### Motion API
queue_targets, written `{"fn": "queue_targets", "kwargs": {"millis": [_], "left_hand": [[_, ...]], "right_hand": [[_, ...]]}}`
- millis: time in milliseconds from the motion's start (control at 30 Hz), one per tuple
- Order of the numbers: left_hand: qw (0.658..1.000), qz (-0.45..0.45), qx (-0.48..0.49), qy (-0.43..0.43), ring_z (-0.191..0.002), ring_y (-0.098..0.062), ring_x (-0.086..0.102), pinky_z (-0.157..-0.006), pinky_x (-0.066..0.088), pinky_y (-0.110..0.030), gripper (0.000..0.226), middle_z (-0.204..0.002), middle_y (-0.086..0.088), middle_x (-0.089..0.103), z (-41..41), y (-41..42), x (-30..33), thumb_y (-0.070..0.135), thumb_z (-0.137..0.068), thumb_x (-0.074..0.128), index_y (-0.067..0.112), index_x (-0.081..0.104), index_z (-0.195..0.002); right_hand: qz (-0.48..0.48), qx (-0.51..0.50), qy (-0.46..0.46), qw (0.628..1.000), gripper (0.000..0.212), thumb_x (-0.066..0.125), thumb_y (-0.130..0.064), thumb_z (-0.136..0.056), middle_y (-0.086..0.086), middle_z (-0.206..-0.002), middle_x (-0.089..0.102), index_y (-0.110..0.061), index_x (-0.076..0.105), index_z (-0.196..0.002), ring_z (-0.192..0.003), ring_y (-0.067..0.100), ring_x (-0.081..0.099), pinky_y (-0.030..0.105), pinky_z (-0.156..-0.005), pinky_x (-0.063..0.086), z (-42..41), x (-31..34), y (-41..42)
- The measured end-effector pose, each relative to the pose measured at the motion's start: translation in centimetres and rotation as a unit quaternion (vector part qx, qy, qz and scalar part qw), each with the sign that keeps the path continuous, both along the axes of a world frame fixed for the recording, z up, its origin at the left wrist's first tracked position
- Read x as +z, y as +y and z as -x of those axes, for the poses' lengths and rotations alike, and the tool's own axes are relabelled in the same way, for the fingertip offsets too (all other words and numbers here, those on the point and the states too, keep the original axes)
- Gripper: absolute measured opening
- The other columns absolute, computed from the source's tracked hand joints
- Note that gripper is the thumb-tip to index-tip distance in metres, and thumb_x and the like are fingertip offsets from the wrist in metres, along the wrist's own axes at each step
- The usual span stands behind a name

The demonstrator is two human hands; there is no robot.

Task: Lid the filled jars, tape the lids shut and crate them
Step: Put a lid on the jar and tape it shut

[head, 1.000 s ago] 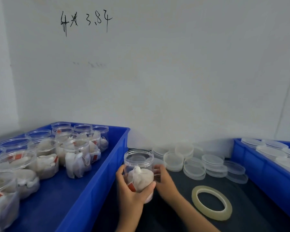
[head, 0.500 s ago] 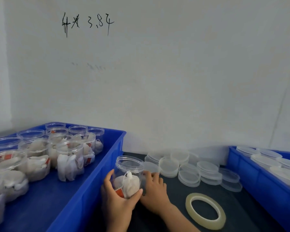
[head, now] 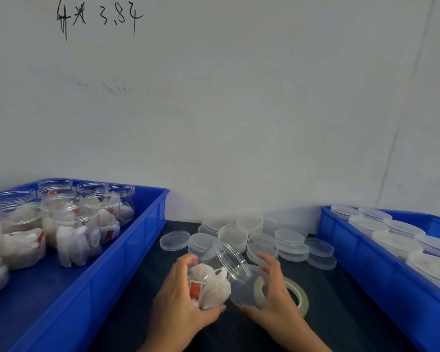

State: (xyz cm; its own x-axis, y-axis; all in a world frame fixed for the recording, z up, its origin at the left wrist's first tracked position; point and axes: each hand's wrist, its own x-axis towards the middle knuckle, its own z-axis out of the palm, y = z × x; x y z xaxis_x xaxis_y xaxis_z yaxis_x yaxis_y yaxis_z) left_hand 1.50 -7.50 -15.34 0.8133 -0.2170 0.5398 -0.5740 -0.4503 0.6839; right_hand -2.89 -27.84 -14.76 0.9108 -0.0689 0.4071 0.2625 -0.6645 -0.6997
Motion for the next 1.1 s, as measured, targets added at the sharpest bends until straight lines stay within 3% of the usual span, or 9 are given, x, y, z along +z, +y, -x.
{"fn": "queue_targets", "kwargs": {"millis": [133, 267, 367, 500, 667, 800, 933, 1033, 1100], "left_hand": [[0.999, -0.045, -0.015, -0.005, -0.103, 0.009, 0.048, -0.076, 0.039, -0.009, 0.094, -0.116, 0.034, 0.042, 0.2, -0.5, 0.3, 0.061, -0.040, 0.085, 0.058, 0.024, -0.112], [0.999, -0.038, -0.036, 0.007, -0.107, 0.007, 0.050, -0.079, 0.039, -0.009, 0.096, -0.117, 0.035, 0.044, 0.0, -0.7, 0.3, 0.061, -0.038, 0.086, 0.059, 0.028, -0.114], [0.999, -0.004, -0.050, 0.016, -0.109, 0.005, 0.052, -0.080, 0.041, -0.009, 0.096, -0.117, 0.031, 0.049, 0.0, -0.6, 0.1, 0.053, -0.040, 0.091, 0.059, 0.032, -0.116], [0.997, 0.007, -0.071, 0.015, -0.112, 0.004, 0.051, -0.082, 0.042, -0.009, 0.097, -0.120, 0.028, 0.051, 0.1, -0.6, 0.1, 0.047, -0.044, 0.093, 0.058, 0.034, -0.120], [0.998, 0.022, -0.062, 0.013, -0.112, 0.006, 0.050, -0.080, 0.041, -0.008, 0.098, -0.121, 0.025, 0.051, 0.3, -0.7, -0.1, 0.044, -0.046, 0.094, 0.053, 0.035, -0.123], [0.998, 0.026, -0.053, 0.001, -0.113, 0.003, 0.051, -0.081, 0.041, -0.009, 0.098, -0.120, 0.025, 0.052, 0.4, -0.9, -0.3, 0.044, -0.045, 0.094, 0.054, 0.036, -0.123], [0.998, 0.005, -0.058, -0.023, -0.117, 0.004, 0.046, -0.087, 0.039, -0.011, 0.102, -0.123, 0.027, 0.048, 0.7, -1.3, -0.2, 0.043, -0.045, 0.095, 0.055, 0.034, -0.126], [0.997, -0.008, -0.073, -0.034, -0.119, 0.013, 0.039, -0.085, 0.038, -0.004, 0.103, -0.129, 0.031, 0.034, 0.6, -1.5, -0.3, 0.042, -0.046, 0.095, 0.058, 0.033, -0.127], [0.996, -0.010, -0.082, -0.017, -0.119, 0.019, 0.032, -0.080, 0.038, 0.001, 0.104, -0.131, 0.032, 0.022, 0.4, -1.6, -0.3, 0.040, -0.047, 0.095, 0.060, 0.032, -0.127]], "right_hand": [[-0.043, 0.013, -0.061, 0.997, 0.101, 0.082, -0.024, -0.063, -0.010, -0.135, 0.037, -0.041, 0.016, -0.138, -0.127, -0.001, 0.041, 0.020, -0.106, 0.036, 0.5, 0.2, -0.3], [-0.142, 0.056, -0.048, 0.987, 0.108, 0.088, -0.015, -0.056, 0.003, -0.122, 0.046, -0.048, 0.022, -0.135, -0.103, 0.014, 0.062, 0.025, -0.088, 0.052, 1.2, 0.5, -0.9], [-0.295, 0.090, -0.001, 0.951, 0.103, 0.091, -0.023, -0.051, 0.007, -0.126, 0.051, -0.051, 0.033, -0.132, -0.104, 0.023, 0.067, 0.031, -0.084, 0.055, 1.7, 1.1, -1.5], [-0.419, 0.103, 0.022, 0.902, 0.066, 0.085, -0.037, -0.069, 0.008, -0.129, 0.053, -0.050, 0.051, -0.125, -0.106, 0.028, 0.066, 0.041, -0.085, 0.056, 1.6, 1.1, -1.0], [-0.539, 0.026, -0.062, 0.840, 0.048, 0.071, -0.033, -0.070, 0.010, -0.110, 0.059, -0.034, 0.059, -0.116, -0.103, 0.029, 0.065, 0.041, -0.075, 0.059, 1.3, 1.9, -0.3], [-0.614, -0.010, -0.087, 0.784, 0.050, 0.073, -0.021, -0.068, 0.019, -0.117, 0.061, -0.022, 0.044, -0.108, -0.103, 0.032, 0.068, 0.050, -0.097, 0.050, 1.2, 2.2, -0.5], [-0.626, 0.010, -0.057, 0.778, 0.041, 0.074, -0.017, -0.066, 0.022, -0.112, 0.064, -0.013, 0.045, -0.095, -0.105, 0.029, 0.066, 0.044, -0.103, 0.046, 1.3, 1.8, 0.5], [-0.582, 0.058, -0.022, 0.811, 0.043, 0.083, -0.024, -0.062, 0.012, -0.086, 0.067, -0.013, 0.044, -0.077, -0.080, 0.017, 0.068, 0.030, -0.073, 0.056, 1.2, 1.1, 1.0], [-0.559, 0.062, -0.013, 0.826, 0.045, 0.084, -0.026, -0.065, 0.010, -0.085, 0.065, -0.013, 0.042, -0.075, -0.080, 0.016, 0.069, 0.029, -0.073, 0.054, 1.1, 0.7, 1.2]]}}
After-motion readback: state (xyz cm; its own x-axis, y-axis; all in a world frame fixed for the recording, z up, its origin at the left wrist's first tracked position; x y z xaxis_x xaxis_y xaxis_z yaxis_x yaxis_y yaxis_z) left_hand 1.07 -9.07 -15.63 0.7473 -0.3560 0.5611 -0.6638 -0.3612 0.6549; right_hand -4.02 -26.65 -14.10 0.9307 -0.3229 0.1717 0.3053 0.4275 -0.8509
